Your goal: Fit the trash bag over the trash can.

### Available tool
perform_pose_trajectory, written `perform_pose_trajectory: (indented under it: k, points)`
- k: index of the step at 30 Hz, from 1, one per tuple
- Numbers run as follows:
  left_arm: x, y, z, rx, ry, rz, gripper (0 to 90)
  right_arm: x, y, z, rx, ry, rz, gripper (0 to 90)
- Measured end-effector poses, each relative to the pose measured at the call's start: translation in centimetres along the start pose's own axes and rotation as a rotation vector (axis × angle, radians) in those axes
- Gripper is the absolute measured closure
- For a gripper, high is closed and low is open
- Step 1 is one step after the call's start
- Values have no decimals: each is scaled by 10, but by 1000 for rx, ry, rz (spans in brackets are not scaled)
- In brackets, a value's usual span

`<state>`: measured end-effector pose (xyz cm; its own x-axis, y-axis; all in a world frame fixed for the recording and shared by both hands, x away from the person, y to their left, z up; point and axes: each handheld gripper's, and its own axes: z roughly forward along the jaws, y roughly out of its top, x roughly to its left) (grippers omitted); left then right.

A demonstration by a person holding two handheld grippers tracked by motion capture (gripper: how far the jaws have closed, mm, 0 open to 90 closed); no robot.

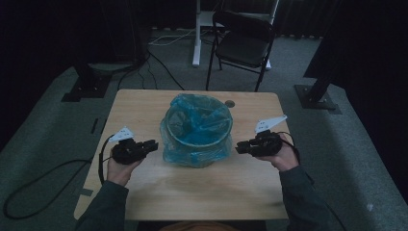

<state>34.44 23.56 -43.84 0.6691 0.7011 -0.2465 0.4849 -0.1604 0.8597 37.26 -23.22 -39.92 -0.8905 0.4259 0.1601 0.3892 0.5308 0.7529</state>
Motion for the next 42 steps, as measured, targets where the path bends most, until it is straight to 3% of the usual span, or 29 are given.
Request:
perform_pose_trajectory:
  k: [8, 12, 22, 25, 34, 38, 42]
  points:
    - [-5, 22, -2, -56, -7, 5, 730, -3, 21, -8, -31, -82, 2, 813]
    - [-7, 32, -1, -68, -1, 7, 726, -6, 29, -10, -49, -101, 3, 819]
    - [-9, 52, 4, -97, 11, 16, 686, -18, 49, -3, -113, -144, 27, 779]
    - [-8, 64, 9, -101, 24, 24, 657, -24, 56, 2, -134, -169, 39, 725]
    - [0, 74, 26, -85, 60, 5, 613, -36, 61, 11, -158, -175, 82, 681]
    - [4, 77, 32, -89, 56, -21, 605, -41, 64, 18, -155, -167, 103, 659]
    - [5, 78, 38, -70, 24, -39, 622, -42, 64, 17, -156, -161, 119, 673]
